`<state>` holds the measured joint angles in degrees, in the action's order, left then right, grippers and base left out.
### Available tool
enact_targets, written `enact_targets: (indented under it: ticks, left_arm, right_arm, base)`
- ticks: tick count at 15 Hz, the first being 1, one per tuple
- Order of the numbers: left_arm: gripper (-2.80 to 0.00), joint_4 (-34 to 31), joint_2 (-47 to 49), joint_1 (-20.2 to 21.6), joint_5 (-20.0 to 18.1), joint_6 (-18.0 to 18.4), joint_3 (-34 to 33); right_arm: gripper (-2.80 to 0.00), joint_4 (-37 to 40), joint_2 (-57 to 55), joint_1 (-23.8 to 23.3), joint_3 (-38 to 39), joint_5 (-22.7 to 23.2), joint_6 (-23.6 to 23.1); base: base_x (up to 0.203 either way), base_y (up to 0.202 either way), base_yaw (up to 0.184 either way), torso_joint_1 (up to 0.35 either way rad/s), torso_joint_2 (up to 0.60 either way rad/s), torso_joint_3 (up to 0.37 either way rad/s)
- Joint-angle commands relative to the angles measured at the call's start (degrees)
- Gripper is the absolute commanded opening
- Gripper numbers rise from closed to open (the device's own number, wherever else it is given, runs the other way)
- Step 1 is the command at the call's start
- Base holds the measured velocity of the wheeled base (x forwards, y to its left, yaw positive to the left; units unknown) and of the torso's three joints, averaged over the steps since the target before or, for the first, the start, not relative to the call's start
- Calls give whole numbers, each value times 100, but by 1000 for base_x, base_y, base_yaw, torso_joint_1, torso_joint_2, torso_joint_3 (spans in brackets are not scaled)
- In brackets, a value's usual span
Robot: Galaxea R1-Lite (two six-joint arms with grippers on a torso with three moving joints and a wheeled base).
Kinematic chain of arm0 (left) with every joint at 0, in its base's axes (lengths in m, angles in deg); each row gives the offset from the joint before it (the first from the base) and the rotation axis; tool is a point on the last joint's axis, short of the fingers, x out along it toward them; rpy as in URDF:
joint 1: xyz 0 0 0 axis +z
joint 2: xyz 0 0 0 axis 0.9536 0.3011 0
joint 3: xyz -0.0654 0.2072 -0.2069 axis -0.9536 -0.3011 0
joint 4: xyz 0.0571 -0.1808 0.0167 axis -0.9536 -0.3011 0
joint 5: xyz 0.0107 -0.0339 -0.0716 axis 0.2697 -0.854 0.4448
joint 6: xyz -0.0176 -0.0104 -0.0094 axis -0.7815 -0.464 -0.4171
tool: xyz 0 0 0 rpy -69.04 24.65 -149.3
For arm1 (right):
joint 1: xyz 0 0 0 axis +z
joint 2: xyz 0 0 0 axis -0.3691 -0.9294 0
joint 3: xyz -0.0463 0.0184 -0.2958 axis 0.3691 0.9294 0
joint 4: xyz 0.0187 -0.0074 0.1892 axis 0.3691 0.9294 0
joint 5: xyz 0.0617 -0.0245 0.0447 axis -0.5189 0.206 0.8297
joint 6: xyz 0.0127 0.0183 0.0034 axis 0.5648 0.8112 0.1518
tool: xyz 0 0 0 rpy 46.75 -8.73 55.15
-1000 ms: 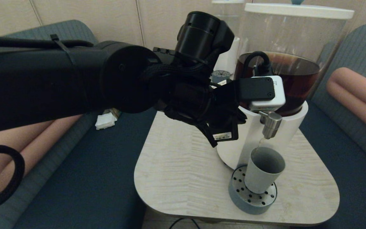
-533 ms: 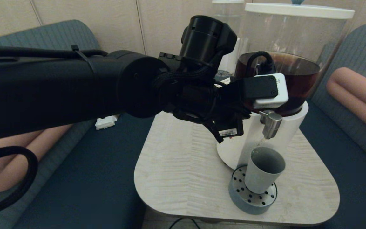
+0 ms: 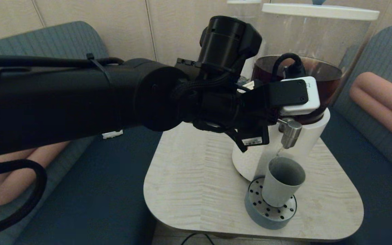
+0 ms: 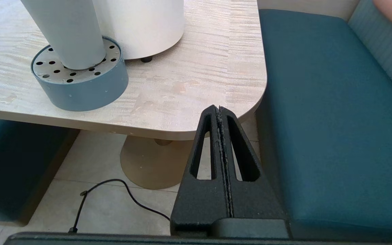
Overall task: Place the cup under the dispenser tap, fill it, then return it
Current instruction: Turn off the faucet
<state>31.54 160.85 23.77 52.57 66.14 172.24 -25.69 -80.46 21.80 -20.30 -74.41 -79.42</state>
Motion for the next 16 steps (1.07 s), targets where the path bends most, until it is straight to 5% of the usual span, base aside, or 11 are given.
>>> enact_targets:
  ticks: [1, 16]
  left_arm:
    - [-280, -5, 24, -23, -8, 37, -1]
    - [-280, 831, 276, -80, -51, 48, 25]
  right_arm:
    - [-280, 3, 2, 3, 0, 1, 1]
    - [-280, -6, 2, 3, 0, 1, 1]
  base:
    - [0, 0, 0, 0, 0, 0]
    - [0, 0, 0, 0, 0, 0]
